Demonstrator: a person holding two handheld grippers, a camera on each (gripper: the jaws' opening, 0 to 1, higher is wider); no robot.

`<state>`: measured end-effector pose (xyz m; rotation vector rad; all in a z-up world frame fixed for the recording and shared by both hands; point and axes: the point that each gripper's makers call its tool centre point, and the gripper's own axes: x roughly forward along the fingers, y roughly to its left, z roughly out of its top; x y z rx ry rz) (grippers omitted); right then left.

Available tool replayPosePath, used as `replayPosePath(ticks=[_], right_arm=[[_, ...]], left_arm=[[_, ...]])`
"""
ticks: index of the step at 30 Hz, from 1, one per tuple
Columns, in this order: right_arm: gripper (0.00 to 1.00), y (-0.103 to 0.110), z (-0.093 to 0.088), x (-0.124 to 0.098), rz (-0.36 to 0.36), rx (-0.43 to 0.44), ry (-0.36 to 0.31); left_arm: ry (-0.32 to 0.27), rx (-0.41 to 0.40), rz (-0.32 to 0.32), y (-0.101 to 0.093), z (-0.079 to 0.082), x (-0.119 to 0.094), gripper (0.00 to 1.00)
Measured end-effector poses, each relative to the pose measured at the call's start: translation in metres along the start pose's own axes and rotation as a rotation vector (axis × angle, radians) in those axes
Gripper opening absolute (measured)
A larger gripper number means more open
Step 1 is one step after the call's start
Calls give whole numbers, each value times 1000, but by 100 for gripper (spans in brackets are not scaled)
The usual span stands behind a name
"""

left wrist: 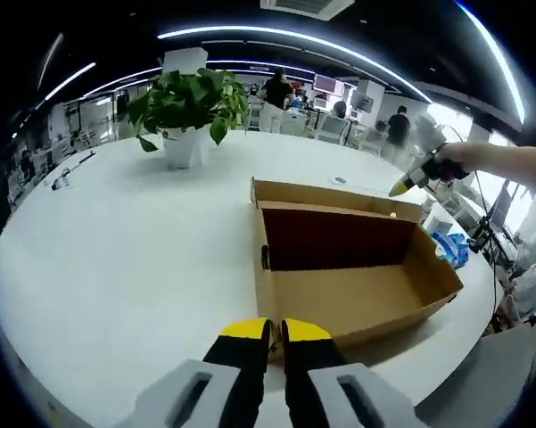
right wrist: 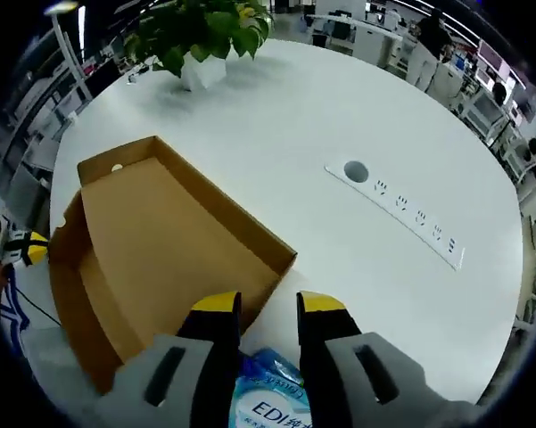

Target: Operate the shoe box by opening the lid, removing the specified soft item, and placing it in the target area until the item is outside and the box remains undamaged.

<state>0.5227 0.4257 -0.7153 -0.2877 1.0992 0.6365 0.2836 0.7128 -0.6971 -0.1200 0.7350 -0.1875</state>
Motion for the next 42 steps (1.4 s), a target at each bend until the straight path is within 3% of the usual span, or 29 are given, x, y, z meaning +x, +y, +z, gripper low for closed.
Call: replayPosePath(ticks=[4, 12, 23, 37, 42], right_arm=[[19, 4, -7, 9, -9, 12, 10], [18, 15, -23, 20, 39, 80, 32], [10, 13, -21, 18, 47, 160, 3], [6, 13, -15, -1, 15, 147, -54], [6, 14, -10, -10, -5, 105, -83]], left_arm=[[9, -5, 2, -1, -2, 2, 5], [35, -5, 10, -1, -3, 9, 5], [17, -21, 3, 1, -3, 8, 4], [12, -23, 7, 1, -4, 8, 4], [12, -26, 3, 1, -4, 8, 4]])
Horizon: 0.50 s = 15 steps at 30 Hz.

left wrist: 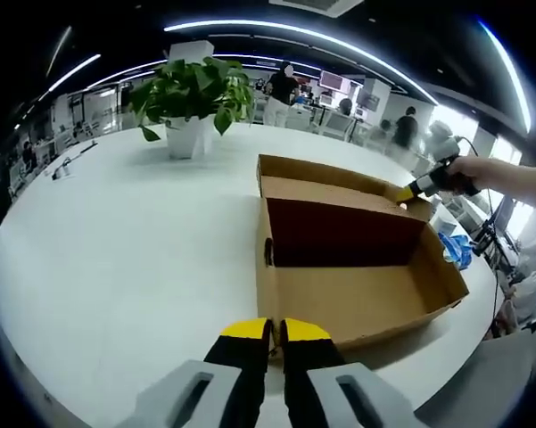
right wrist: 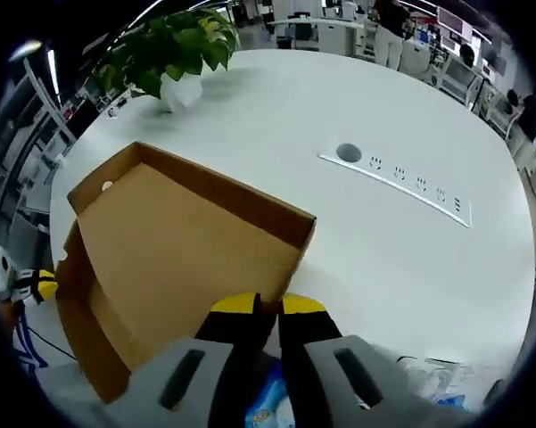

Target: Operate the shoe box by opening the lid, removing the specified soft item, and placing it in the target area until the item is outside and the box remains undamaged.

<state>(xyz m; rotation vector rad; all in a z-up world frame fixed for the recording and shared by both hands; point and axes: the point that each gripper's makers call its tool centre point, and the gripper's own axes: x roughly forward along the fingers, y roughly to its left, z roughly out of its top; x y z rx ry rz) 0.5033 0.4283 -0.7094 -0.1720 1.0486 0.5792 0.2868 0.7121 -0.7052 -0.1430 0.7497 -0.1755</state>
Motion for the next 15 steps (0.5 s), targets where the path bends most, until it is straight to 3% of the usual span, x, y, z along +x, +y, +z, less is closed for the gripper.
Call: replayPosePath(ticks=[15], right_arm=[[4, 8, 18, -40, 8, -61, -133]], left_arm=[[1, 3, -5, 0, 0, 0, 4]])
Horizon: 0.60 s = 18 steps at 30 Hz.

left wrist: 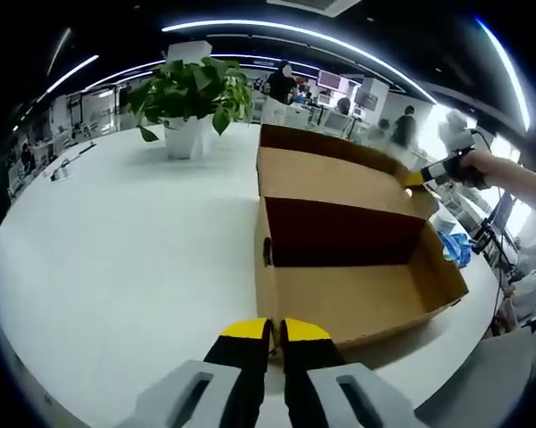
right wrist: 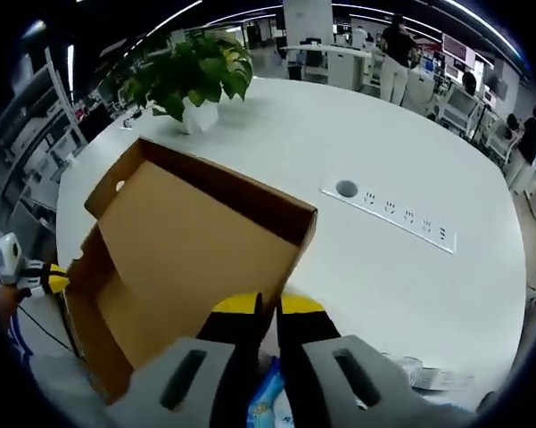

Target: Operate the shoe box by opening the lid, removing the specified soft item, and placing it in the target area until the item is outside and the box remains undamaged.

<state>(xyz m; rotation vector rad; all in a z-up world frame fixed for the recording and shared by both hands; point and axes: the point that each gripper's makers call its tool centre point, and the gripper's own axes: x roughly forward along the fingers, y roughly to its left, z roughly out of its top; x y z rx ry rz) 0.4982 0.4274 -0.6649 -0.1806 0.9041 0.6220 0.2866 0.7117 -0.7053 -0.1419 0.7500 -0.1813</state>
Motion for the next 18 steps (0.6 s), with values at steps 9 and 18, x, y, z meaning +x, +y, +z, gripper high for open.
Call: replayPosePath(ticks=[9, 18], right_arm=[[3, 12, 10, -26, 8, -44, -98], [3, 28, 4, -54, -6, -118, -199]], left_arm=[[-4, -1, -1, -1, 0, 0, 4], [-13, -2, -7, -1, 1, 0, 4]])
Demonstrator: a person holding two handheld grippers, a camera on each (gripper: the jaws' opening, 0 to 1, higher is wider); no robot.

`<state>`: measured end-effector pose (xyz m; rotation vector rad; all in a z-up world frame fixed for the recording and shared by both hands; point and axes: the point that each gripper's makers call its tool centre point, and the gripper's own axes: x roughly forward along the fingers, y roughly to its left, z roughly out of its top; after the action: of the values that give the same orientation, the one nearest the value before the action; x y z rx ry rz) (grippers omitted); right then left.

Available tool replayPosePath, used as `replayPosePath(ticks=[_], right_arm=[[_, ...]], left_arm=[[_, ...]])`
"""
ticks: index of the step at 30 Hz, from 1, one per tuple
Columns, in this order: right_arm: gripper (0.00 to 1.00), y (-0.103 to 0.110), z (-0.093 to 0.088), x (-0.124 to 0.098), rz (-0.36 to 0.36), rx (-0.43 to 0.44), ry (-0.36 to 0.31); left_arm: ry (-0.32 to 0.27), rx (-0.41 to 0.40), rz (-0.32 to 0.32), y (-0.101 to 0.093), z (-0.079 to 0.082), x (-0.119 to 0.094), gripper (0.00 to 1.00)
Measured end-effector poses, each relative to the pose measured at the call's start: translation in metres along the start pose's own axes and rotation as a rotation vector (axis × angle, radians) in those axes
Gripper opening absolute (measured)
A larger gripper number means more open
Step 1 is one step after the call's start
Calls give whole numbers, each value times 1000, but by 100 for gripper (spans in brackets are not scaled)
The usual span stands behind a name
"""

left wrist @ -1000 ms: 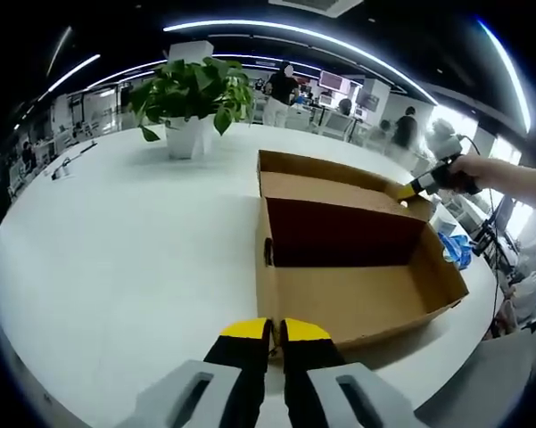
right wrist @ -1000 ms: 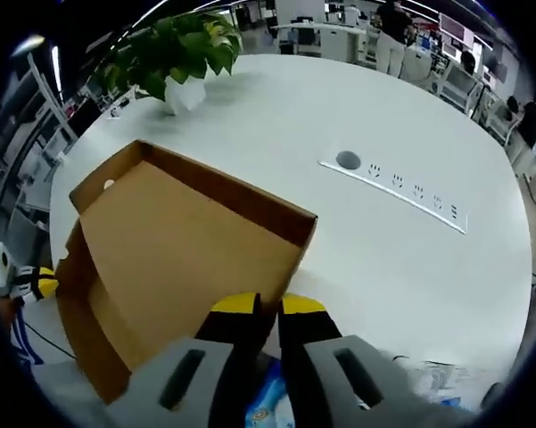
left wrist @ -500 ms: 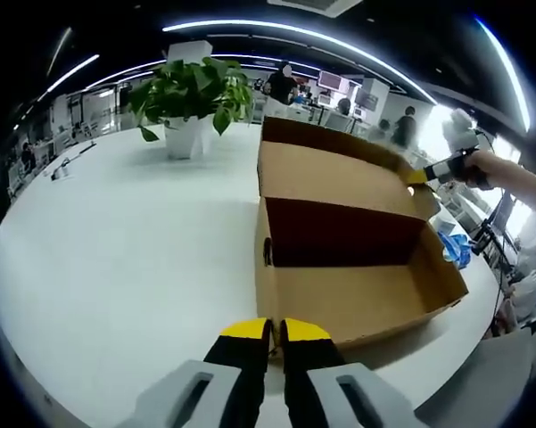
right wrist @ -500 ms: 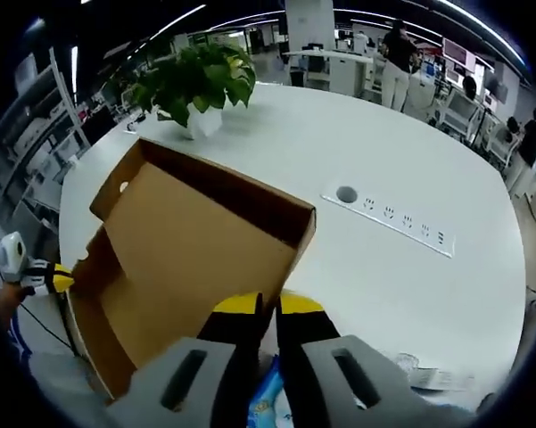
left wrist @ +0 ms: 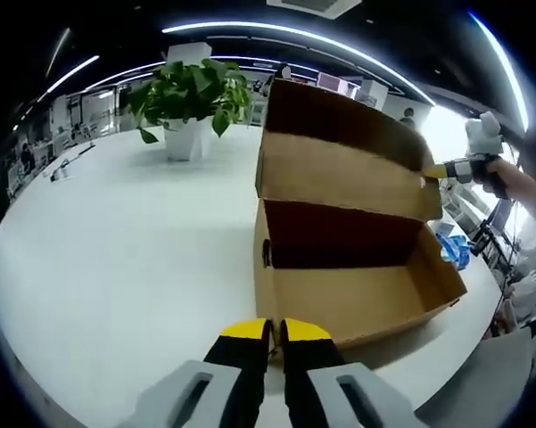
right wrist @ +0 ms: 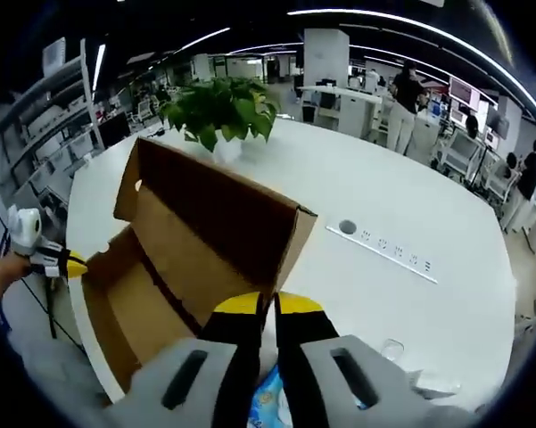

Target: Operate the shoe box by opening the lid, removing the specified soft item, and placing it in the target area until the item is outside and the box remains undamaged.

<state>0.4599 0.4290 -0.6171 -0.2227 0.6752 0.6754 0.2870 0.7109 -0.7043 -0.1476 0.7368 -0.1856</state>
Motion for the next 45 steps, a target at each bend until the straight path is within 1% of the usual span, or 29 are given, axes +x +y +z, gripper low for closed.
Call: replayPosePath(ticks=[4, 10, 15, 18, 23, 25, 26, 27, 29, 32, 35, 36, 39, 40, 42, 45], right_arm=[[2, 8, -2, -10, -10, -16, -44], [2, 15, -11, -19, -18, -20, -85], [3, 27, -21, -29, -36, -68, -118], [3, 31, -26, -32, -37, -76, -133], [5, 38, -35, -36, -31, -62, -154], [5, 41, -38, -38, -32, -54, -165], [6, 42, -39, -38, -31, -45, -170], [6, 43, -41, -39, -31, -35, -176], [7, 46, -45, -39, -32, -29, -184], [8, 50, -50, -40, -28, -25, -194], [10, 53, -54, -42, -14, 18, -202], [10, 55, -55, -43, -12, 23, -211], [13, 60, -58, -44, -1, 31, -218], [15, 64, -59, -44, 7, 23, -218], [18, 68, -62, -44, 16, 11, -218], [20, 73, -66, -46, 23, -10, -225]], left_arm=[[-1, 2, 0, 0, 0, 0, 4], [-4, 8, -1, -1, 0, 0, 5], [-6, 11, -1, -1, 0, 0, 5], [-6, 19, -2, -1, 0, 0, 5], [-11, 43, -3, -1, 1, 0, 5], [-8, 49, -5, -2, 2, -1, 7], [-3, 61, -1, -1, 2, -1, 9], [-5, 73, 4, 0, 3, -1, 13], [-21, 83, 4, -1, 9, -4, 18], [-54, 98, 0, 0, 22, -11, 20], [-95, 153, 10, 1, 38, -17, 29], [-115, 172, 13, 2, 46, -20, 31], [-166, 211, -12, -5, 64, -27, 31], [-181, 234, -18, -8, 70, -29, 32], [-193, 277, -26, -12, 78, -31, 34], [-205, 322, -30, -16, 82, -33, 37]])
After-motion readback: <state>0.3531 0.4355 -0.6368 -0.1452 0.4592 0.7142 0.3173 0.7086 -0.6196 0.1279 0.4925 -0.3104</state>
